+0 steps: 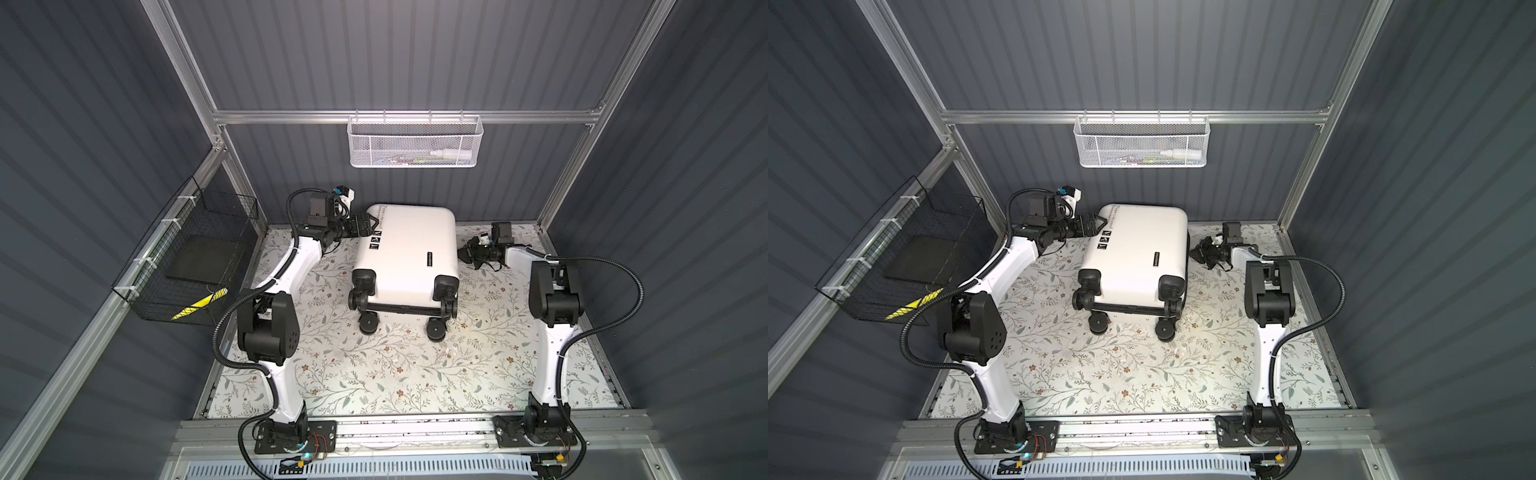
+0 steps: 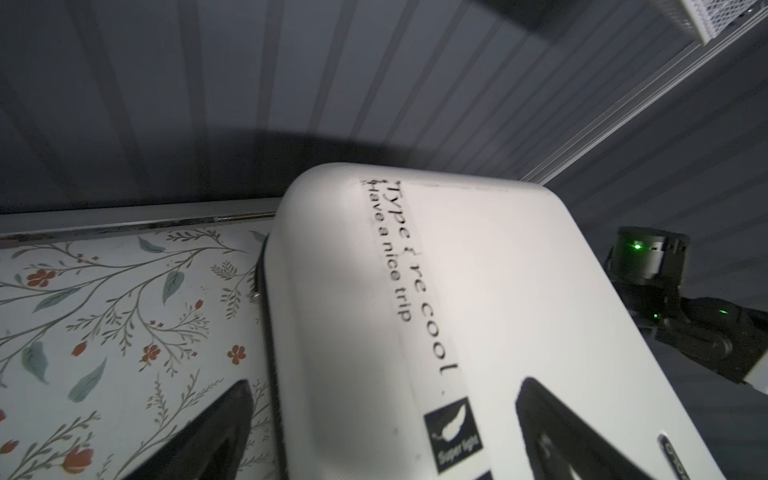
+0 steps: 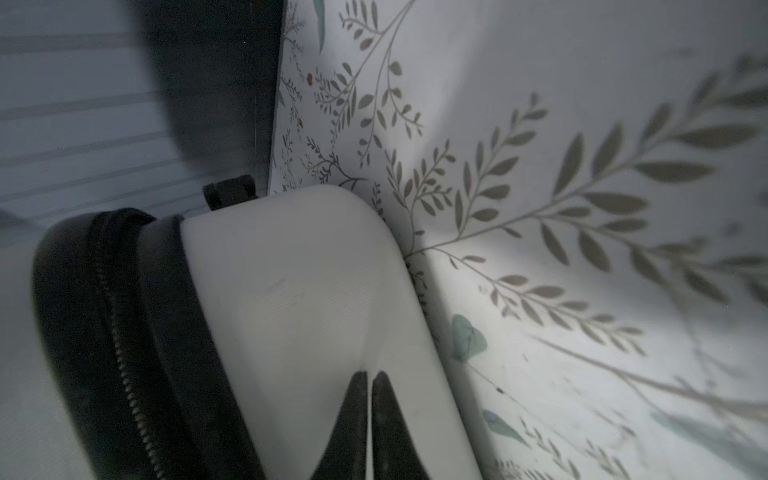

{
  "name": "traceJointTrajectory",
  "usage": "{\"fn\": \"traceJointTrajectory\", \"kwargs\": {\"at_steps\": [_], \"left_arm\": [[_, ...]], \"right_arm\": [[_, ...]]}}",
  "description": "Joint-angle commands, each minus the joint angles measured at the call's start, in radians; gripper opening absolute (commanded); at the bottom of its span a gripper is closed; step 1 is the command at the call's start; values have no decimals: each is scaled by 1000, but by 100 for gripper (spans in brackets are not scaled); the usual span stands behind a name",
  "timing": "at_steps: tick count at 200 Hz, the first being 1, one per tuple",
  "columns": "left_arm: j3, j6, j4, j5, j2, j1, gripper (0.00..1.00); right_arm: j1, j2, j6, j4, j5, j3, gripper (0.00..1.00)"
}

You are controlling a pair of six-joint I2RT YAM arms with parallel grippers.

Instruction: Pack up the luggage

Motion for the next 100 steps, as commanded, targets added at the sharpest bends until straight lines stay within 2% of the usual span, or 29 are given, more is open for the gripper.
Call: {"fn": "traceJointTrajectory", "kwargs": {"at_steps": [1, 36, 74, 100], "left_arm": [[-38, -42, 69, 73, -9, -1, 100], [-67, -62, 80, 92, -11, -1, 100], [-114, -85, 107, 108, -34, -1, 100], [-140, -110, 127, 126, -55, -2, 100]], "right_arm": [[54, 22, 22, 10, -74, 30, 9], [40, -15, 17, 49, -74, -63, 10], [-3, -120, -12, 73, -71, -195, 12], [-33, -223, -60, 50, -60, -285, 20]]}}
